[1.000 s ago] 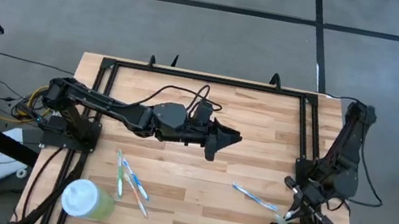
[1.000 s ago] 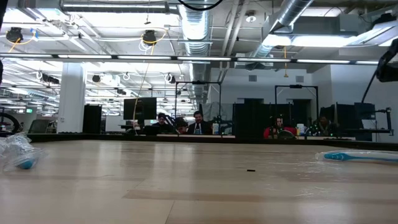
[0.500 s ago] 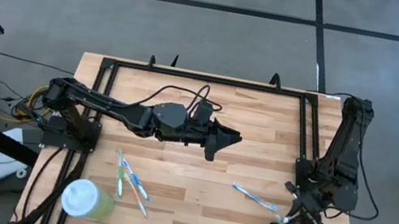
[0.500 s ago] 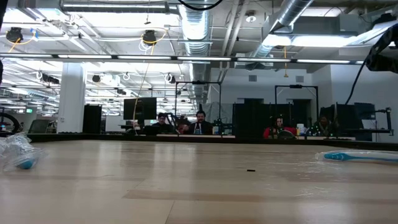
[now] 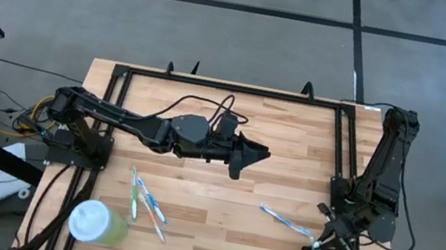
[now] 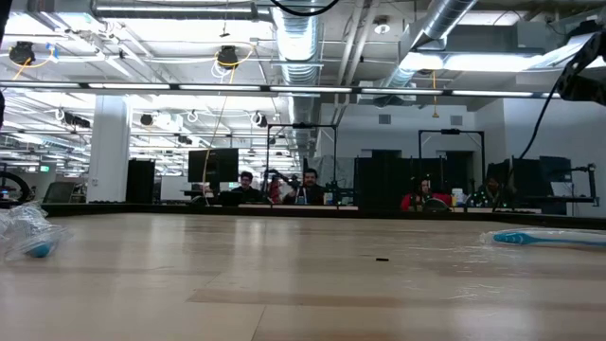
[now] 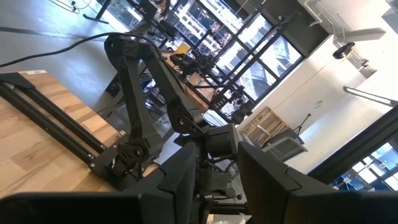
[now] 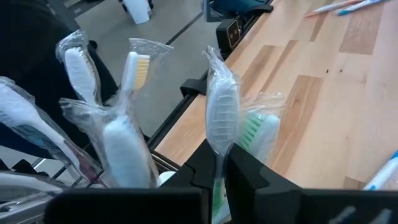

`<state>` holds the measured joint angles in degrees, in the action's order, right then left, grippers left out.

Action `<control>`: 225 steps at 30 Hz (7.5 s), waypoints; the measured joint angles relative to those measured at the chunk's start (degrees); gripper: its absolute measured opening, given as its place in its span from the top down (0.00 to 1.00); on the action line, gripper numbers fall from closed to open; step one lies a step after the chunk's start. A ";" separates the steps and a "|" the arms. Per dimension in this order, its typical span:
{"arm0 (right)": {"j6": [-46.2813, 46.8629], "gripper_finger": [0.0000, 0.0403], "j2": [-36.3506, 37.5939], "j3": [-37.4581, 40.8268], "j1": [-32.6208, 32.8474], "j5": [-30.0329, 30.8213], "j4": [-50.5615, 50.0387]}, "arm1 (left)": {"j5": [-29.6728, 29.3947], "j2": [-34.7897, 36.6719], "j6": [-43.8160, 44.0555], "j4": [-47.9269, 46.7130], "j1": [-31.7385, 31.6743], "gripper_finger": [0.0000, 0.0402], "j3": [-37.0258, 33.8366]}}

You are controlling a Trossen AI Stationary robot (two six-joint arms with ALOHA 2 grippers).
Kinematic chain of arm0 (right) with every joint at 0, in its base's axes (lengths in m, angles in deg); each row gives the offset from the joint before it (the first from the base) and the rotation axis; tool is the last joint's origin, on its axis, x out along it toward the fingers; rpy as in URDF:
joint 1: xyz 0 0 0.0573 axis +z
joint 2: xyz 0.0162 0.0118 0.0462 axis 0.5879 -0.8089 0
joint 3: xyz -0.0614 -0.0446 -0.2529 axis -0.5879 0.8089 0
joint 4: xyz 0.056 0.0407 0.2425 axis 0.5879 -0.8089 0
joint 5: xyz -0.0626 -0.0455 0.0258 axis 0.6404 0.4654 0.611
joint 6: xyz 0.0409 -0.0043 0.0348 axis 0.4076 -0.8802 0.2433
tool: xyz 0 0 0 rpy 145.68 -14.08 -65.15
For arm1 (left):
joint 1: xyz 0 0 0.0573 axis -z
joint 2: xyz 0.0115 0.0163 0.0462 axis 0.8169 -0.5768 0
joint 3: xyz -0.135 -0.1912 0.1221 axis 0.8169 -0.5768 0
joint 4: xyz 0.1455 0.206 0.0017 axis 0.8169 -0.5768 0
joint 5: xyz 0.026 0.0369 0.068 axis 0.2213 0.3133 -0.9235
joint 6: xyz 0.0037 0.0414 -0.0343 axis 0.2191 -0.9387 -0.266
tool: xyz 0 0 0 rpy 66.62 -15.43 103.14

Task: Pick & Place toothbrushing station
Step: Put the top green toothbrush into the black organizer, then put the left blue toothbrush into the black organizer

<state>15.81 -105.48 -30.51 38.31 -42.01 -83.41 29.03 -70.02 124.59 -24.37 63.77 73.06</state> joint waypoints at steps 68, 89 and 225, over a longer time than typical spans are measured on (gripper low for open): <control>-6.95 0.63 -2.83 0.00 5.86 -0.13 13.80 | -0.20 0.00 0.07 0.01 0.15 0.71 -0.01; -11.87 0.72 10.60 -5.65 -2.84 -0.02 13.04 | -0.37 0.00 -0.54 0.01 0.17 0.71 0.00; 13.90 1.00 -31.93 -29.22 -71.37 -46.56 -17.56 | 40.54 0.02 37.59 -54.02 1.21 1.00 -40.04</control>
<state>29.71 -137.41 -59.73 -33.05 -88.57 -100.98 69.57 -70.00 162.18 -78.39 64.98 33.02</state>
